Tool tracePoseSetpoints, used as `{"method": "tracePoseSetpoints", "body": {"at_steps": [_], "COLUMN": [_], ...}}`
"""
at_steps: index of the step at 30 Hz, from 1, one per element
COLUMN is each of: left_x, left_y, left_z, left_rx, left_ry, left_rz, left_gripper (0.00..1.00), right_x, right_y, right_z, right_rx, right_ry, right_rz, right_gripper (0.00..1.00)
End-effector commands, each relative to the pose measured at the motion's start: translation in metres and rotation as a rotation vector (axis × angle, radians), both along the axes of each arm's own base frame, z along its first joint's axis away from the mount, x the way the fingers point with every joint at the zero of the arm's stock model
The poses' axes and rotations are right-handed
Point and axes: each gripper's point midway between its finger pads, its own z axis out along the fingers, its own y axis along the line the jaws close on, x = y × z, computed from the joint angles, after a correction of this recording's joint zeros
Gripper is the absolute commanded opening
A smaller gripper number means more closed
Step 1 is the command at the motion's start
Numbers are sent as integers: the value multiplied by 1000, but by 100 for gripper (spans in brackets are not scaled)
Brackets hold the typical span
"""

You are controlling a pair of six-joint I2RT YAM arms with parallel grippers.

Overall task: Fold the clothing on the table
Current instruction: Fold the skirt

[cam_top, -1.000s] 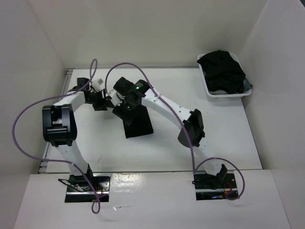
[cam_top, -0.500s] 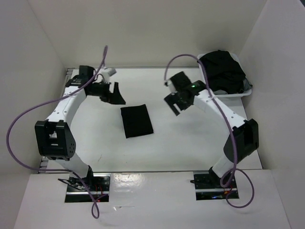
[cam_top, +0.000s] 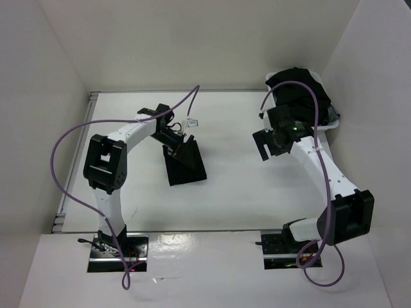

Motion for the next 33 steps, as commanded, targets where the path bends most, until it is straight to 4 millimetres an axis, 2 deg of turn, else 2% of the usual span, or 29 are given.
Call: {"method": "tracePoseSetpoints", "body": {"at_steps": [1,6,9,10,17,20,22,24,26,33], "left_x": [-6,-4,-2,5,17,27,32,33,35,35], "left_y": [-4,3,15,16,35,47,56,63,66,87], "left_z": [-6,-38,-56,-53,-59,-50,-51,-51,-43,-51], "left_rx": [9,125,231,241,362,381,391,403,394,432], "left_ry": [35,77,76,40,5,-27,-27,-29,-40,-21], "left_rz": [-25,17,76,95,215,276,300,317,341,387], "left_gripper": [99,99,99,99,99,99,99,99,99,99], "right_x": [1,0,0,0,0,0,0,-1,-1,1], "right_y": [-8,-9,-8,-8,-8,-8,-8,-7,-7,-5], "right_z": [0,-1,-1,-1,-1,-3,-1,-1,-1,0], "right_rx": [10,26,46,46,46,46,48,55,55,65], "right_ry": [-32,-39,-43,-43,-43,-43,-52,-50,-50,-57], "right_rz": [-40,-52,-50,-49,-49,-49,-49,-44,-44,-39], "right_gripper": [93,93,93,93,93,93,93,93,93,93]}}
